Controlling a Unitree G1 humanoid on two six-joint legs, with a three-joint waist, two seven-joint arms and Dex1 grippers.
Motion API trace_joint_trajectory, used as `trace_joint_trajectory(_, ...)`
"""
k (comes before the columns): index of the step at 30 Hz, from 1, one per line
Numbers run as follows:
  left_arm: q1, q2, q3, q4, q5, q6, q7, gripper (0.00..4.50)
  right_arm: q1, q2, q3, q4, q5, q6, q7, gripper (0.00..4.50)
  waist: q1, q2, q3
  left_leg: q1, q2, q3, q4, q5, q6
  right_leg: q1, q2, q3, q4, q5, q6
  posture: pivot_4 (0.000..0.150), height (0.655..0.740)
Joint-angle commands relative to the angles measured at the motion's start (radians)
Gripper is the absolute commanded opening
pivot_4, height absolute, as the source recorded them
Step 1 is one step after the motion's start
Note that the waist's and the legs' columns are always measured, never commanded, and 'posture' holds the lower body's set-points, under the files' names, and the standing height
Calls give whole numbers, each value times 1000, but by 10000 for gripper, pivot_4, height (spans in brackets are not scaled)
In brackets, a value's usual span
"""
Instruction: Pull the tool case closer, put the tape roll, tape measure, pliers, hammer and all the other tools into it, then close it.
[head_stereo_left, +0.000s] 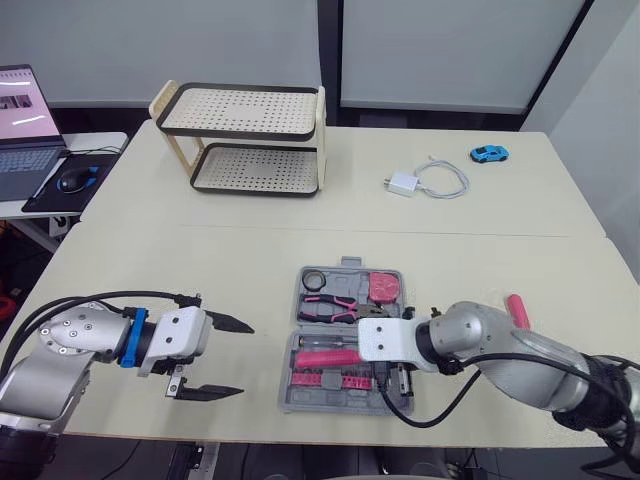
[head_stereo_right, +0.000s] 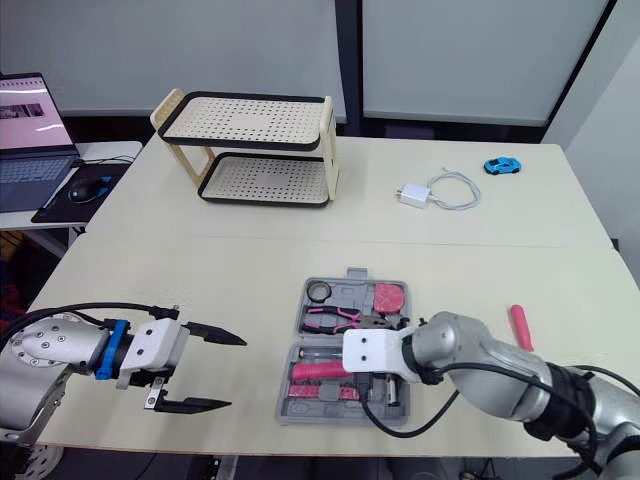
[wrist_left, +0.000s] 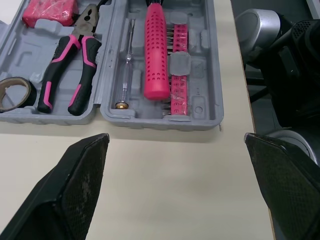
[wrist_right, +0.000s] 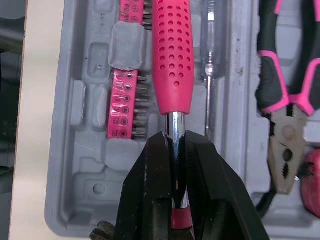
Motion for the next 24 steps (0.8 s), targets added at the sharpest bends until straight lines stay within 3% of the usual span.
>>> trace_joint_trajectory(1, 4, 18, 4, -33, -4, -7, 4, 45000, -20, 18, 13, 7, -31, -14, -3, 1518, 0, 0, 0, 0, 0, 0, 0, 0, 0, 0, 0, 0, 0, 0, 0, 1500, 7350)
trace_joint_trajectory(19, -3, 10, -11, -51, 4, 1, 23, 45000, 14, 90, 36, 65, -78, -23, 0, 1518, -4, 0, 0, 0, 0, -2, 0, 0, 0, 0, 0, -2, 1, 0, 0, 1500, 7350)
trace_joint_trajectory(20, -7, 9, -14, -49, 6, 1, 25, 45000, 17, 91, 25, 59, -70, -18, 3, 8799, -4, 0, 0, 0, 0, -2, 0, 0, 0, 0, 0, -2, 1, 0, 0, 1500, 7350)
trace_joint_trajectory(24, -13, 6, -23, -47, 9, -1, 32, 45000, 13, 97, -18, 43, -55, -4, 2, 17744, -4, 0, 0, 0, 0, -2, 0, 0, 0, 0, 0, -2, 1, 0, 0, 1500, 7350)
